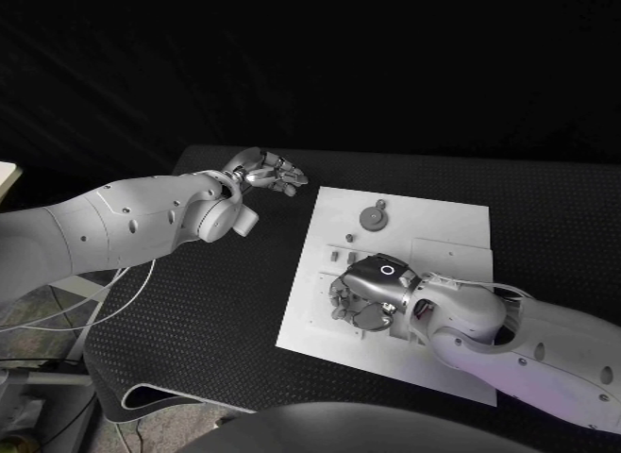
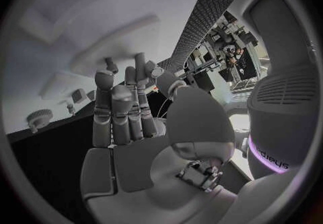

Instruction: Assemble the parts on the task board

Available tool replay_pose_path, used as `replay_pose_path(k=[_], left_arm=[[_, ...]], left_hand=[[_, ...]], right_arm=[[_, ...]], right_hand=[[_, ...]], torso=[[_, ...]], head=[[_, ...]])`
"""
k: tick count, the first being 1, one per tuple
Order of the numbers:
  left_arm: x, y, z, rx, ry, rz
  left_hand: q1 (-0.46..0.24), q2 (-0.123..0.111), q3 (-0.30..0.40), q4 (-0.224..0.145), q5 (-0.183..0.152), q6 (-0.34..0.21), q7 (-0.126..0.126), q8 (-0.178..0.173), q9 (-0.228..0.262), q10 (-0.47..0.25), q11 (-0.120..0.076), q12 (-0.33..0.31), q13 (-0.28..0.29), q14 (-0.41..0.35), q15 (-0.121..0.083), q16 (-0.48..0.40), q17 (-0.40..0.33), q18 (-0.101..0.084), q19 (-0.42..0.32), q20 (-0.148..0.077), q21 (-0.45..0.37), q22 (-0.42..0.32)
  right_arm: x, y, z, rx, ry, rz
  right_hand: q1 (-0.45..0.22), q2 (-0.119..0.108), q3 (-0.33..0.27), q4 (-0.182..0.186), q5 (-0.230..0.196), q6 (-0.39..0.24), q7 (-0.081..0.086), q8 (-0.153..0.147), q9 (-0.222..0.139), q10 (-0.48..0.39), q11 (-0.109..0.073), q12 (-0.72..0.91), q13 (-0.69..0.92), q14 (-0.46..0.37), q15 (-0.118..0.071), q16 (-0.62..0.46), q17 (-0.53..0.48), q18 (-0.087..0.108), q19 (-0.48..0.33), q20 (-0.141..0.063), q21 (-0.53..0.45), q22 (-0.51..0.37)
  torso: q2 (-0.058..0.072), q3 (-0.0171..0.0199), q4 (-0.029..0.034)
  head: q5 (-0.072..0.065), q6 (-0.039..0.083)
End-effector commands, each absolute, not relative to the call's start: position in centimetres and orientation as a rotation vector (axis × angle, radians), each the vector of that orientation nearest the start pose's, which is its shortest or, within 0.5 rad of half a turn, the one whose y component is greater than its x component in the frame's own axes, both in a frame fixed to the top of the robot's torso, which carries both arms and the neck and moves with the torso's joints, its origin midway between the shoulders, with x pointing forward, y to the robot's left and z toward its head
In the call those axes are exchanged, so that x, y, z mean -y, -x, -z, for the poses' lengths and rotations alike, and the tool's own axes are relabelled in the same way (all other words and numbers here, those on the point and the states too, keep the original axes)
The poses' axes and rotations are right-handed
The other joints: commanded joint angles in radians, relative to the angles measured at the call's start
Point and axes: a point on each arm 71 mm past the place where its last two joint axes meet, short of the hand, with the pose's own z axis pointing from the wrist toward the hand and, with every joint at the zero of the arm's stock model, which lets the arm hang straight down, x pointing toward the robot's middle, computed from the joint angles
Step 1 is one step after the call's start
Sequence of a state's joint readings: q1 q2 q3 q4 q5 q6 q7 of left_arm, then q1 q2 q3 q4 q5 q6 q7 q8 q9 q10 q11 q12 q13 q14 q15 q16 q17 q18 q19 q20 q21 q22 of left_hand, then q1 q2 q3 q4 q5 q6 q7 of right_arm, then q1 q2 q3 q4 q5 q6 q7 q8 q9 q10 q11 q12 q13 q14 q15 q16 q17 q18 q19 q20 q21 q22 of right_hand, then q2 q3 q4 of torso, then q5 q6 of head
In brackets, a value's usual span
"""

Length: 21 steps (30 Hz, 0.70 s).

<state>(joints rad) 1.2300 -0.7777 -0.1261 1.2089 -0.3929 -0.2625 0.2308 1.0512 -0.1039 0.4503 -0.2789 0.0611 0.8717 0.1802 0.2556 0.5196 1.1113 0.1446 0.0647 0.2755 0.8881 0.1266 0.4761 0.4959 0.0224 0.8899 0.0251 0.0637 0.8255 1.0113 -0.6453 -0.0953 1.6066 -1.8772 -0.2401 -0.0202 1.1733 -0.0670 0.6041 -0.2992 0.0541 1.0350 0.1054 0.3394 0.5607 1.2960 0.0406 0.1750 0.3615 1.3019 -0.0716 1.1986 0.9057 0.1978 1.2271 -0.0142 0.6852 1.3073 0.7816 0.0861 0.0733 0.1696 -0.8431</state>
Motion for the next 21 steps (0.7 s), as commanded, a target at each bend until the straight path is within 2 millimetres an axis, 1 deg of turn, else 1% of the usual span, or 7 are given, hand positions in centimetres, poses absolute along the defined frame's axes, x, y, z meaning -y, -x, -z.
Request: replay_pose_path(k=[1,5,9,15,20,21], left_arm=[[-26.9,-53.4,21.3,-1.63,0.802,1.111],[-26.9,-53.4,21.3,-1.63,0.802,1.11],[-26.9,-53.4,21.3,-1.63,0.802,1.11],[-26.9,-53.4,21.3,-1.63,0.803,1.11],[-26.9,-53.4,21.2,-1.629,0.803,1.109],[-26.9,-53.4,21.2,-1.629,0.803,1.109]], left_hand=[[0.001,0.008,-0.001,0.001,-0.004,-0.006,0.001,0.006,-0.002,-0.002,-0.002,0.004,-0.002,0.008,0.0,-0.007,0.002,0.01,0.003,0.003,0.005,-0.001],[0.001,0.008,-0.001,0.001,-0.004,-0.006,0.001,0.006,-0.002,-0.002,-0.002,0.004,-0.002,0.009,0.0,-0.007,0.002,0.01,0.004,0.003,0.005,-0.002],[0.001,0.008,-0.001,0.001,-0.004,-0.007,0.001,0.006,-0.002,-0.002,-0.002,0.004,-0.002,0.009,0.0,-0.007,0.003,0.01,0.004,0.003,0.005,-0.002],[0.001,0.008,-0.001,0.001,-0.004,-0.007,0.001,0.006,-0.002,-0.002,-0.002,0.004,-0.002,0.009,0.0,-0.008,0.003,0.01,0.004,0.003,0.005,-0.002],[0.001,0.008,-0.001,0.001,-0.004,-0.007,0.001,0.006,-0.002,-0.002,-0.002,0.004,-0.002,0.009,0.0,-0.008,0.004,0.01,0.004,0.003,0.005,-0.002],[0.001,0.008,-0.001,0.001,-0.004,-0.007,0.001,0.006,-0.002,-0.002,-0.002,0.004,-0.002,0.009,0.0,-0.008,0.004,0.01,0.004,0.003,0.005,-0.002]], right_arm=[[6.8,-38.8,27.0,-1.659,0.757,-0.835],[6.6,-38.8,27.0,-1.664,0.763,-0.842],[6.3,-38.7,27.0,-1.672,0.769,-0.847],[5.5,-38.6,27.1,-1.686,0.789,-0.857],[4.7,-38.4,27.1,-1.687,0.802,-0.87],[4.5,-38.3,27.1,-1.687,0.805,-0.873]], right_hand=[[0.045,0.032,-0.003,0.004,0.005,0.006,0.0,0.003,0.001,0.02,-0.014,0.006,0.001,-0.008,-0.013,0.004,0.001,0.064,-0.002,-0.006,0.004,0.023],[0.045,0.031,-0.003,0.004,0.005,0.006,0.0,0.003,0.001,0.02,-0.014,0.006,0.001,-0.008,-0.013,0.005,0.002,0.064,-0.002,-0.006,0.004,0.023],[0.045,0.031,-0.004,0.004,0.005,0.006,0.0,0.003,0.001,0.02,-0.014,0.006,0.001,-0.008,-0.013,0.005,0.002,0.064,-0.002,-0.006,0.004,0.023],[0.045,0.032,-0.004,0.004,0.005,0.006,0.0,0.003,0.001,0.02,-0.014,0.006,0.002,-0.008,-0.013,0.005,0.002,0.064,-0.003,-0.006,0.005,0.023],[0.045,0.032,-0.004,0.004,0.005,0.006,0.0,0.003,0.001,0.02,-0.014,0.006,0.002,-0.009,-0.013,0.005,0.002,0.064,-0.003,-0.006,0.005,0.023],[0.045,0.032,-0.004,0.004,0.005,0.006,0.0,0.003,0.002,0.02,-0.014,0.006,0.002,-0.009,-0.013,0.005,0.002,0.064,-0.003,-0.006,0.005,0.023]], torso=[[0.0,0.0004,0.0013],[0.0,-0.0001,0.0008],[0.001,-0.0005,0.0016],[0.001,-0.0012,0.0008],[0.001,-0.0008,0.0013],[0.0,-0.0006,0.0011]], head=[[-0.001,0.0],[-0.002,0.002],[-0.003,0.001],[-0.006,-0.001],[-0.007,-0.001],[-0.011,-0.001]])
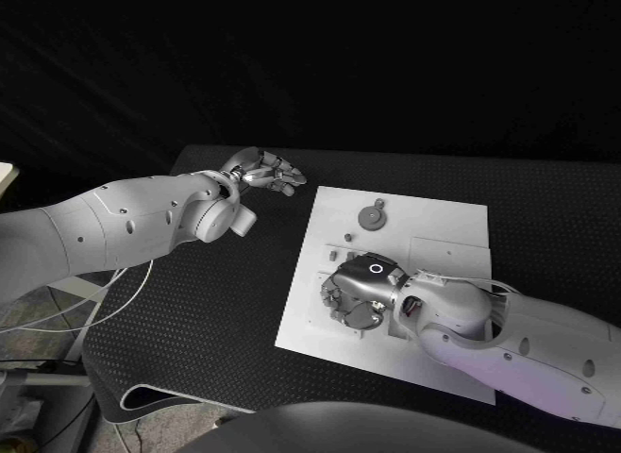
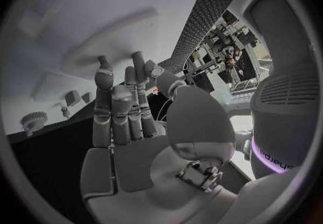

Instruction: Assemble the parts on the task board

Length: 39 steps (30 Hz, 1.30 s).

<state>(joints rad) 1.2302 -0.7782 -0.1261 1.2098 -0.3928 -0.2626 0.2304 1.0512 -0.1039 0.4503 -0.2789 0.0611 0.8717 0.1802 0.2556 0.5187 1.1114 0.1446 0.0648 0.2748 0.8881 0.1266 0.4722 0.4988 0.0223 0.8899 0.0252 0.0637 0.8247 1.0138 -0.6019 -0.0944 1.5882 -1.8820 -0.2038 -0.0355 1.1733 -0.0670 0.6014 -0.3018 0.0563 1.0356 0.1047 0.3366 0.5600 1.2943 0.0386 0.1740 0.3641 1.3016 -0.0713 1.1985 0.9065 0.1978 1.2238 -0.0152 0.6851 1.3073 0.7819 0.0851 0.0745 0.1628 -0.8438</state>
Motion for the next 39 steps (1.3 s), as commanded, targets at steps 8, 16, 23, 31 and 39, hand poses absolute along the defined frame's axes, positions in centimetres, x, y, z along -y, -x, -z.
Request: replay_pose_path(k=[8,16,23,31,39], left_arm=[[-26.8,-53.4,21.2,-1.629,0.802,1.11],[-26.9,-53.4,21.2,-1.63,0.802,1.11],[-27.0,-53.4,21.2,-1.628,0.804,1.106],[-27.0,-53.4,21.2,-1.63,0.803,1.108],[-27.1,-53.4,21.2,-1.631,0.805,1.106]], left_hand=[[0.002,0.008,-0.001,0.0,-0.004,-0.007,0.001,0.007,-0.001,-0.002,-0.002,0.004,-0.002,0.009,0.0,-0.005,0.002,0.01,0.004,0.003,0.005,-0.002],[0.002,0.007,-0.001,0.001,-0.004,-0.007,0.001,0.007,-0.002,-0.002,-0.002,0.005,-0.002,0.009,0.0,-0.006,0.003,0.01,0.004,0.003,0.006,-0.002],[0.002,0.007,-0.001,0.001,-0.004,-0.007,0.001,0.007,-0.002,-0.002,-0.002,0.004,-0.002,0.009,0.0,-0.007,0.003,0.01,0.004,0.003,0.006,-0.003],[0.002,0.007,-0.001,0.001,-0.004,-0.007,0.001,0.007,-0.002,-0.002,-0.002,0.004,-0.002,0.01,0.0,-0.007,0.004,0.01,0.004,0.003,0.006,-0.003],[0.001,0.007,-0.001,0.001,-0.004,-0.007,0.001,0.007,-0.002,-0.002,-0.002,0.004,-0.003,0.01,0.0,-0.008,0.005,0.01,0.004,0.003,0.006,-0.003]], right_arm=[[4.0,-38.1,27.5,-1.709,0.824,-0.87],[4.5,-38.3,27.6,-1.709,0.813,-0.859],[5.1,-38.1,27.4,-1.712,0.81,-0.857],[5.2,-37.9,27.4,-1.717,0.809,-0.862],[5.4,-38.1,27.4,-1.71,0.795,-0.869]], right_hand=[[0.044,0.033,-0.002,0.007,0.003,0.005,0.0,0.006,0.002,0.021,-0.011,0.007,0.0,-0.009,-0.013,0.005,0.001,0.064,0.0,-0.005,0.005,0.023],[0.041,0.033,-0.004,0.007,0.003,0.004,0.001,0.005,0.003,0.02,-0.011,0.006,0.001,-0.01,-0.012,0.005,0.002,0.064,-0.003,-0.004,0.005,0.023],[0.04,0.033,-0.005,0.007,0.003,0.004,0.001,0.004,0.003,0.02,-0.011,0.005,0.002,-0.01,-0.012,0.005,0.001,0.064,-0.003,-0.004,0.005,0.023],[0.039,0.031,-0.006,0.007,0.002,0.004,0.001,0.004,0.004,0.02,-0.011,0.005,0.003,-0.01,-0.012,0.005,0.002,0.064,-0.004,-0.004,0.005,0.023],[0.037,0.03,-0.007,0.007,0.002,0.004,0.002,0.004,0.004,0.019,-0.01,0.005,0.003,-0.01,-0.012,0.005,0.001,0.064,-0.004,-0.003,0.006,0.023]], torso=[[0.0,0.0,0.0008],[0.0,0.0008,0.0],[0.0,0.0027,0.0],[0.0,0.0028,-0.0005],[0.0,0.0021,-0.0003]], head=[[-0.009,0.001],[-0.014,0.002],[-0.013,0.001],[-0.013,0.001],[-0.015,0.002]])
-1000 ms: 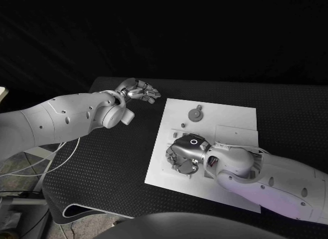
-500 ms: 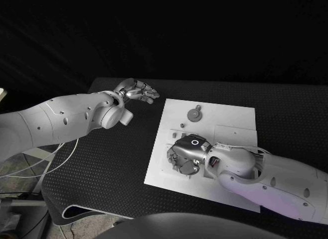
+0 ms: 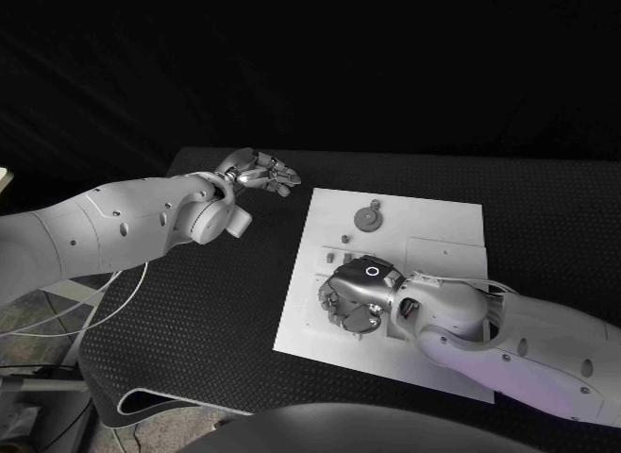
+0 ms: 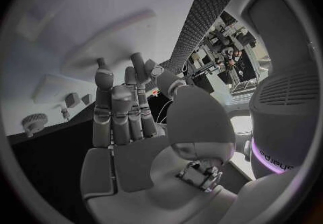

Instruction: Assemble the parts on the task board

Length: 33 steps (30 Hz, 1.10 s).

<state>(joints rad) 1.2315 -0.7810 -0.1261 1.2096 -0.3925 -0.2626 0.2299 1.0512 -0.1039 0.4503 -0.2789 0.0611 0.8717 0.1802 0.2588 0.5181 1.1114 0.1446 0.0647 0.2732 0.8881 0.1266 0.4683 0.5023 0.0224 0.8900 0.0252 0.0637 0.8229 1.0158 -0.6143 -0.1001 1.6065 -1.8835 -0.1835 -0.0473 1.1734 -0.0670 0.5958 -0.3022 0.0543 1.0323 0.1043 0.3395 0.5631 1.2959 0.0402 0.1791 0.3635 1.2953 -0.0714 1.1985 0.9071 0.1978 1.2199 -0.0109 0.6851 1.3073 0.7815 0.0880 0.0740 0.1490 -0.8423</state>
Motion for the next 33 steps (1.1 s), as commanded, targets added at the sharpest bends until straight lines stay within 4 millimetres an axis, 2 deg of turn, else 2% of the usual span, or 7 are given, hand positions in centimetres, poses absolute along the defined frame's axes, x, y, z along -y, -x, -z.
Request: replay_pose_path(k=[1,4,9,12,15,22,33], left_arm=[[-27.0,-53.4,21.2,-1.631,0.805,1.106],[-27.0,-53.4,21.2,-1.63,0.804,1.106],[-27.1,-53.4,21.2,-1.629,0.806,1.103],[-27.2,-53.4,21.2,-1.629,0.807,1.102],[-27.2,-53.4,21.2,-1.629,0.807,1.102],[-27.3,-53.4,21.2,-1.627,0.808,1.099],[-27.3,-53.4,21.2,-1.627,0.808,1.099]], left_hand=[[0.001,0.007,-0.001,0.001,-0.004,-0.007,0.001,0.004,-0.002,-0.002,-0.002,0.004,-0.001,0.01,0.0,-0.004,0.001,0.01,0.004,0.003,0.006,-0.002],[0.001,0.007,-0.002,0.001,-0.004,-0.007,0.001,0.004,-0.002,-0.003,-0.002,0.004,-0.001,0.01,0.0,-0.004,0.001,0.01,0.004,0.003,0.006,-0.002],[0.001,0.007,-0.002,0.001,-0.004,-0.007,0.001,0.004,-0.002,-0.003,-0.002,0.004,-0.001,0.01,0.0,-0.005,0.002,0.01,0.004,0.003,0.006,-0.002],[0.001,0.007,-0.002,0.001,-0.004,-0.007,0.001,0.004,-0.002,-0.003,-0.002,0.004,-0.001,0.01,0.0,-0.005,0.002,0.01,0.004,0.003,0.006,-0.002],[0.001,0.007,-0.002,0.001,-0.004,-0.008,0.001,0.004,-0.002,-0.003,-0.002,0.004,-0.001,0.01,0.0,-0.005,0.002,0.01,0.004,0.003,0.006,-0.002],[0.001,0.006,-0.002,0.001,-0.004,-0.008,0.001,0.004,-0.002,-0.003,-0.002,0.004,-0.002,0.01,0.0,-0.005,0.003,0.01,0.004,0.003,0.006,-0.003],[0.002,0.006,-0.002,0.001,-0.004,-0.008,0.001,0.004,-0.003,-0.003,-0.002,0.004,-0.002,0.01,0.0,-0.006,0.004,0.01,0.004,0.003,0.006,-0.003]], right_arm=[[5.3,-38.1,27.3,-1.708,0.786,-0.875],[5.5,-38.3,27.3,-1.713,0.755,-0.887],[5.8,-38.5,27.3,-1.713,0.728,-0.886],[5.9,-38.6,27.3,-1.711,0.718,-0.889],[6.0,-38.6,27.3,-1.713,0.718,-0.89],[6.3,-38.7,27.2,-1.705,0.705,-0.894],[6.9,-38.7,25.8,-1.646,0.638,-0.952]], right_hand=[[0.036,0.03,-0.002,0.008,0.005,0.006,0.003,0.0,0.001,0.016,-0.012,-0.001,0.004,-0.004,-0.011,0.005,0.001,0.064,-0.001,-0.007,0.006,0.022],[0.028,0.024,-0.005,0.008,0.005,-0.006,0.009,-0.008,-0.001,0.0,-0.007,-0.011,0.002,-0.004,-0.006,0.005,0.0,0.064,-0.001,-0.007,0.007,0.022],[-0.004,-0.049,-0.025,0.014,0.005,-0.071,0.035,-0.048,-0.018,-0.057,0.019,-0.043,-0.007,-0.005,0.017,0.002,-0.002,0.064,-0.003,-0.001,0.006,0.02],[-0.036,-0.099,-0.028,0.021,0.005,-0.118,0.058,-0.076,-0.032,-0.098,0.035,-0.065,-0.013,-0.015,0.034,-0.003,-0.005,0.064,-0.01,0.005,-0.001,0.017],[-0.054,-0.128,-0.024,0.026,0.005,-0.142,0.07,-0.089,-0.04,-0.122,0.046,-0.078,-0.016,-0.022,0.045,-0.004,-0.005,0.064,-0.013,0.008,-0.006,0.016],[-0.07,-0.15,-0.016,0.032,0.004,-0.161,0.078,-0.097,-0.046,-0.141,0.055,-0.086,-0.015,-0.028,0.053,-0.002,-0.006,0.064,-0.016,0.01,-0.008,0.017],[-0.074,-0.147,-0.01,0.037,0.004,-0.157,0.077,-0.093,-0.045,-0.139,0.054,-0.082,-0.01,-0.026,0.052,0.002,-0.006,0.064,-0.011,0.009,-0.006,0.019]], torso=[[0.0,-0.0008,0.0001],[0.0,-0.0012,0.0004],[0.0,-0.0019,0.0003],[0.0,-0.0024,-0.0003],[0.0,-0.0019,0.0005],[0.001,-0.0014,0.0005],[0.0,-0.0006,-0.0002]], head=[[-0.001,0.001],[-0.002,0.001],[-0.003,0.001],[-0.004,0.002],[-0.004,0.002],[-0.005,0.001],[-0.009,0.006]])
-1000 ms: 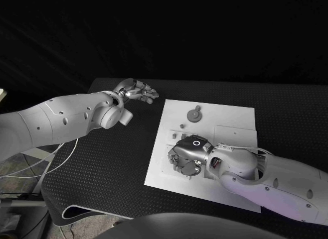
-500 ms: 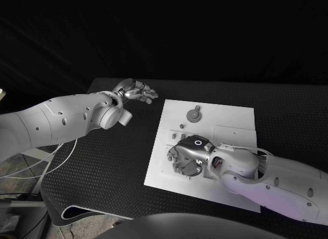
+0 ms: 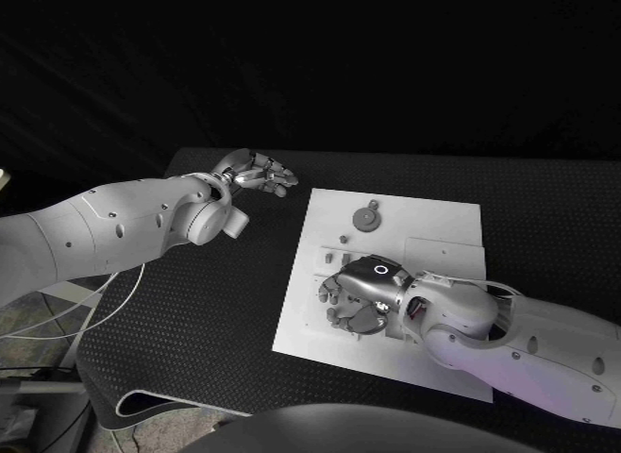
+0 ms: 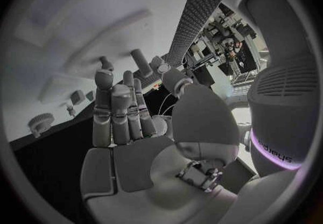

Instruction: Assemble the parts on the task board

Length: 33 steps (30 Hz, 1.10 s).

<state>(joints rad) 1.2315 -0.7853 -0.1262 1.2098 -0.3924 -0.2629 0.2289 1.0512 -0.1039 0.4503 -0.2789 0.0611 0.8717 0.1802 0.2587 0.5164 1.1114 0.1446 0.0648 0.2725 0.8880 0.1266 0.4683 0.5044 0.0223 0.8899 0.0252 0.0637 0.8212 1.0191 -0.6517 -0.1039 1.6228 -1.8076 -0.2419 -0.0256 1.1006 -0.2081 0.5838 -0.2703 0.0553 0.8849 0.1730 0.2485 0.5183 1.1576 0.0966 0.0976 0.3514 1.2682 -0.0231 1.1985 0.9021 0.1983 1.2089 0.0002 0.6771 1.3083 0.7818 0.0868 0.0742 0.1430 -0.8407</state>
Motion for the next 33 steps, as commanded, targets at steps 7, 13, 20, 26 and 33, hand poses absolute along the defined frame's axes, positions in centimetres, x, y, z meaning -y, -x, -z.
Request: replay_pose_path(k=[7,13,20,26,33], left_arm=[[-27.5,-53.5,21.2,-1.622,0.809,1.092],[-27.6,-53.8,21.2,-1.616,0.81,1.084],[-27.6,-54.2,21.4,-1.611,0.816,1.078],[-27.8,-54.2,21.4,-1.609,0.822,1.071],[-28.0,-54.3,21.5,-1.605,0.824,1.063]], left_hand=[[0.002,0.007,-0.002,0.001,-0.004,-0.007,0.001,0.005,-0.001,-0.003,-0.002,0.004,-0.001,0.01,0.0,-0.007,0.002,0.01,0.004,0.003,0.006,-0.002],[0.001,0.007,-0.002,0.001,-0.004,-0.007,0.001,0.005,-0.001,-0.002,-0.002,0.005,-0.001,0.011,0.0,-0.007,0.003,0.01,0.005,0.003,0.006,-0.002],[0.001,0.007,-0.002,0.002,-0.004,-0.007,0.001,0.005,-0.001,-0.002,-0.002,0.005,-0.001,0.011,0.0,-0.008,0.003,0.01,0.005,0.003,0.006,-0.002],[0.0,0.007,-0.002,0.002,-0.004,-0.007,0.001,0.006,-0.001,-0.002,-0.002,0.005,-0.001,0.011,0.0,-0.008,0.004,0.01,0.005,0.003,0.006,-0.002],[0.0,0.006,-0.002,0.002,-0.004,-0.007,0.001,0.006,-0.001,-0.002,-0.002,0.005,-0.001,0.011,0.0,-0.008,0.005,0.01,0.005,0.003,0.006,-0.002]], right_arm=[[9.2,-41.1,21.7,-1.59,0.464,-0.994],[13.5,-45.3,18.1,-1.647,0.327,-0.886],[19.7,-48.4,17.9,-1.846,-0.006,-0.795],[22.7,-47.3,19.5,-2.022,-0.03,-0.619],[24.4,-44.5,21.7,-2.291,-0.089,-0.523]], right_hand=[[-0.044,-0.001,0.005,0.048,0.003,0.0,0.002,0.009,0.001,0.045,-0.02,0.032,0.026,0.009,-0.012,0.008,-0.003,0.063,0.009,-0.007,0.007,0.019],[-0.077,0.006,-0.004,0.09,0.004,0.046,-0.036,0.043,0.022,0.145,-0.069,0.164,0.18,0.015,-0.06,0.004,-0.01,0.063,0.013,-0.012,0.008,0.018],[-0.107,0.044,-0.027,0.112,0.003,0.086,-0.084,0.084,0.089,0.109,-0.119,0.662,0.714,0.049,-0.111,0.066,0.024,0.063,0.048,-0.036,0.041,0.025],[-0.131,0.088,-0.021,0.127,0.002,0.106,-0.095,0.101,0.129,0.106,-0.128,0.812,0.833,0.05,-0.117,0.126,0.06,0.063,0.056,-0.046,0.074,0.025],[-0.191,0.111,-0.024,0.152,0.003,0.115,-0.1,0.102,0.155,0.092,-0.136,0.897,0.889,0.042,-0.124,0.156,0.075,0.063,0.055,-0.054,0.098,0.023]], torso=[[-0.002,-0.0003,-0.0011],[-0.004,-0.0014,-0.0038],[-0.012,-0.0079,-0.0141],[-0.019,-0.0074,-0.0193],[-0.033,-0.0085,-0.0331]], head=[[-0.033,0.031],[-0.07,0.058],[-0.115,0.089],[-0.134,0.089],[-0.143,0.088]])
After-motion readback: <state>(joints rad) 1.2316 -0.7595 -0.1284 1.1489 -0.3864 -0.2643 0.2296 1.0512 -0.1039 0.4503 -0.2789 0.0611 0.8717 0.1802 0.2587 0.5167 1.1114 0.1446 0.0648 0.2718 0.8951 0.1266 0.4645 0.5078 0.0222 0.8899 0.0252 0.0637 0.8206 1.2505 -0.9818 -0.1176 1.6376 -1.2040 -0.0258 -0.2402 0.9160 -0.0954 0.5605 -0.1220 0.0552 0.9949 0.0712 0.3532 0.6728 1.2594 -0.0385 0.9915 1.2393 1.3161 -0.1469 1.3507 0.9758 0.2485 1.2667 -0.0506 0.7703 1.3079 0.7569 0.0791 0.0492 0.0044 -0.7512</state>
